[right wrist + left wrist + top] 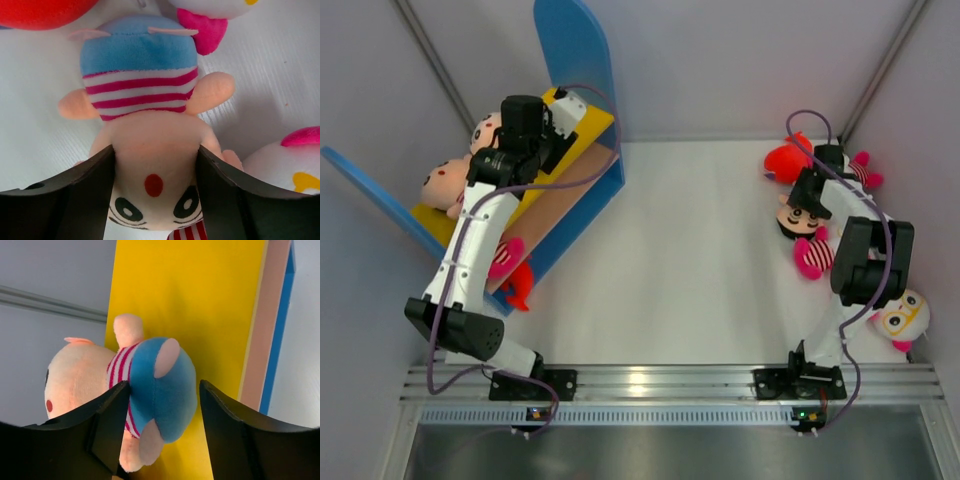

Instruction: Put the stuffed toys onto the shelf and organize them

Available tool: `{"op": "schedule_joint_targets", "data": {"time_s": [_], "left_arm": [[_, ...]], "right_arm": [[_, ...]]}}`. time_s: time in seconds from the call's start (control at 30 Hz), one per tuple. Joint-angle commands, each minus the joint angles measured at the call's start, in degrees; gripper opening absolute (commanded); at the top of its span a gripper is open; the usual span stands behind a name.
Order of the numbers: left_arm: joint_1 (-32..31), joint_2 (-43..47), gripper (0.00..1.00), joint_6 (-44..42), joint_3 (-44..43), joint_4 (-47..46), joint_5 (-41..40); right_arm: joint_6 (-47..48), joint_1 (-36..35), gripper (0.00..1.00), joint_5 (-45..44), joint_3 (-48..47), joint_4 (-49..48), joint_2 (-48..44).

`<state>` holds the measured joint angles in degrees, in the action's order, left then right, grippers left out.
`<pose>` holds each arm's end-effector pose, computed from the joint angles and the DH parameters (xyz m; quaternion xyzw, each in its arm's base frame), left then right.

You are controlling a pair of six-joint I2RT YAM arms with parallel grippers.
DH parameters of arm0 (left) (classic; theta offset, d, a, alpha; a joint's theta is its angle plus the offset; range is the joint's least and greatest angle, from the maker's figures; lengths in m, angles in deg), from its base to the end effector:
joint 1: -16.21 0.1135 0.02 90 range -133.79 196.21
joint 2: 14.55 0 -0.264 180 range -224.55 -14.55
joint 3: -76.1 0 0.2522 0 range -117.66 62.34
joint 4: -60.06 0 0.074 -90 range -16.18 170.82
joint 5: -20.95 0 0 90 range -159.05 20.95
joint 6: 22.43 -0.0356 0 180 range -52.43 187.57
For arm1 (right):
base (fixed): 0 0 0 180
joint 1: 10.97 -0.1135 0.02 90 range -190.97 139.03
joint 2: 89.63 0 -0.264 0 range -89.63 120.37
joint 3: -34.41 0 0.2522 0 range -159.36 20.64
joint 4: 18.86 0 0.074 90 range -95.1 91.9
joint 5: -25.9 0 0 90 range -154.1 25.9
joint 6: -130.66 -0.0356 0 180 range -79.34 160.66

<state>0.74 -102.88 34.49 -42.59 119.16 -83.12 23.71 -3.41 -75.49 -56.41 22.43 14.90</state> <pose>0.3156 -0.0784 0.4527 0.2942 0.8041 0.1815 0.4836 0.3894 -0.0588 0.2201 0.2306 0.9211 -0.0698 0.3060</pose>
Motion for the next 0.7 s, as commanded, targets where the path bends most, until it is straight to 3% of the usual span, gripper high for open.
{"op": "schedule_joint_targets", "data": {"time_s": [0.0,0.1,0.27,0.3,0.4,0.53,0.67], "left_arm": [[-0.1,5.2,0.59,-2.2,2.5,-3.8,3.5],[-0.2,7.7,0.51,-3.4,4.6,-3.8,4.3],[1.2,10.4,0.5,-6.5,8.5,-3.8,5.2],[1.5,10.5,0.51,-6.3,8.9,-3.8,5.4],[1.9,10.7,0.51,-6.1,9.6,-3.8,5.5],[2.5,9.9,0.52,-5.2,8.7,-4.3,5.2],[2.5,9.7,0.65,-4.8,7.5,-4.8,6.6]], "right_arm": [[0.6,0.6,0.61,3.4,-1.8,0.1,1.5],[0.1,0.6,0.44,4.1,0.8,-1.9,-0.6],[1.1,0.6,0.19,6.0,0.9,-1.9,-2.9],[1.5,0.5,0.1,6.6,0.9,-1.9,-3.2],[2.7,0.4,0.0,8.0,0.9,-1.5,-4.1],[4.9,-0.4,0.0,11.0,1.2,-0.8,-5.4],[12.1,-2.9,0.0,18.8,2.7,-2.8,-9.1]]}}
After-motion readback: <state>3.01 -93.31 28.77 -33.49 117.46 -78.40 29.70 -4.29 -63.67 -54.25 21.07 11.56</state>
